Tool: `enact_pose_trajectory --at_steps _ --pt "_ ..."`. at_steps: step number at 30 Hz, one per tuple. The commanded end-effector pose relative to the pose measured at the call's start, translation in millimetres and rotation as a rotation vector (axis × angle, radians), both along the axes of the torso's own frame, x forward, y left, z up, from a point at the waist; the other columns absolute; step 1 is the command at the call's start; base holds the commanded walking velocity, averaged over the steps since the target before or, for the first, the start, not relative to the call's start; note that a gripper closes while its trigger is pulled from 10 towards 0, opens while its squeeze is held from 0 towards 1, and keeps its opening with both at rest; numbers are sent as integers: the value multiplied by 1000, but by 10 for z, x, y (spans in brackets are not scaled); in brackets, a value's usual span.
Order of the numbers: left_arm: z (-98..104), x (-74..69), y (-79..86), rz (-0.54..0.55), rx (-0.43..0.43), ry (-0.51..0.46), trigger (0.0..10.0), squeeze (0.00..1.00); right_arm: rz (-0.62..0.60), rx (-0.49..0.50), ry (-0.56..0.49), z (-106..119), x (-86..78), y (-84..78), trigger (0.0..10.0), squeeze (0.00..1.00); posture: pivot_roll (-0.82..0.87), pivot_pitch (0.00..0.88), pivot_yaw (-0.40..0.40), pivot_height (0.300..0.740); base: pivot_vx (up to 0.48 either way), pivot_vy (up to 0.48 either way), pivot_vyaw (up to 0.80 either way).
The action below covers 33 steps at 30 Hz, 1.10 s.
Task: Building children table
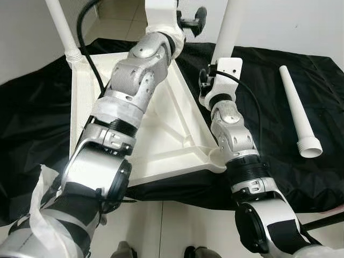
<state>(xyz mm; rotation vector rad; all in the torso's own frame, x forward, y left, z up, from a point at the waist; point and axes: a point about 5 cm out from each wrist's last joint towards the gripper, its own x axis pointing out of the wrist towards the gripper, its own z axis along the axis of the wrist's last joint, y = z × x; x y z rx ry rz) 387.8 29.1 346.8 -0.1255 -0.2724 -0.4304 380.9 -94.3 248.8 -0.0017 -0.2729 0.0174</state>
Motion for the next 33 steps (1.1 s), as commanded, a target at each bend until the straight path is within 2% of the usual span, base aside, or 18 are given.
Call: enact_pose_trajectory --at_steps 1,4,7,10,13,14,17,18,19,22,25,26,28,31,32,33 --pt "-36 -41 -138 -207 80 -46 10000 0 6 -14 -25 36 -15 6 10000 0 -79 103 18 740 0 0 0" --pt "-170 33 -128 -186 92 -25 10000 0 3 -16 -27 33 -22 -4 10000 0 -87 102 23 740 0 0 0" --pt "-217 52 -120 -177 100 -22 10000 0 3 -16 -28 33 -25 -6 10000 0 -87 102 23 740 0 0 0" --pt "-427 64 -78 -175 131 -21 10000 0 3 -18 -28 21 -37 -2 10000 0 -89 99 32 740 0 0 0" --pt "-615 27 -90 -176 148 -33 10000 0 7 -19 -28 15 -44 6 10000 0 -89 98 35 740 0 0 0" --pt "-615 27 -90 -176 148 -33 10000 0 7 -19 -28 15 -44 6 10000 0 -89 98 35 740 0 0 0" --pt "-874 -43 -108 -175 164 -53 10000 0 14 -21 -29 11 -50 15 10000 0 -88 95 34 740 0 0 0" --pt "-874 -43 -108 -175 164 -53 10000 0 14 -21 -29 11 -50 15 10000 0 -88 95 34 740 0 0 0" --pt "-993 -146 -109 -178 169 -85 10000 0 20 -25 -29 6 -53 21 10000 0 -88 91 33 740 0 0 0" --pt "-1019 -224 -104 -180 168 -115 10000 0 23 -27 -30 2 -57 25 10000 0 -88 88 32 740 0 0 0" --pt "-901 -487 -42 -190 148 -180 10000 0 32 -31 -31 -1 -66 42 10000 0 -89 86 33 740 0 0 0" --pt "-901 -487 -42 -190 148 -180 10000 0 32 -31 -31 -1 -66 42 10000 0 -89 86 33 740 0 0 0" --pt "-818 -649 3 -196 140 -212 10000 0 35 -32 -31 0 -68 50 10000 0 -89 87 32 740 0 0 0" --pt "-687 -902 124 -203 125 -255 10000 0 40 -34 -32 -2 -75 61 10000 0 -90 88 33 740 0 0 0" --pt "-687 -902 124 -203 125 -255 10000 0 40 -34 -32 -2 -75 61 10000 0 -90 88 33 740 0 0 0" --pt "-648 -961 166 -203 123 -268 10000 0 42 -35 -32 -2 -76 65 10000 0 -90 88 33 740 0 0 0"
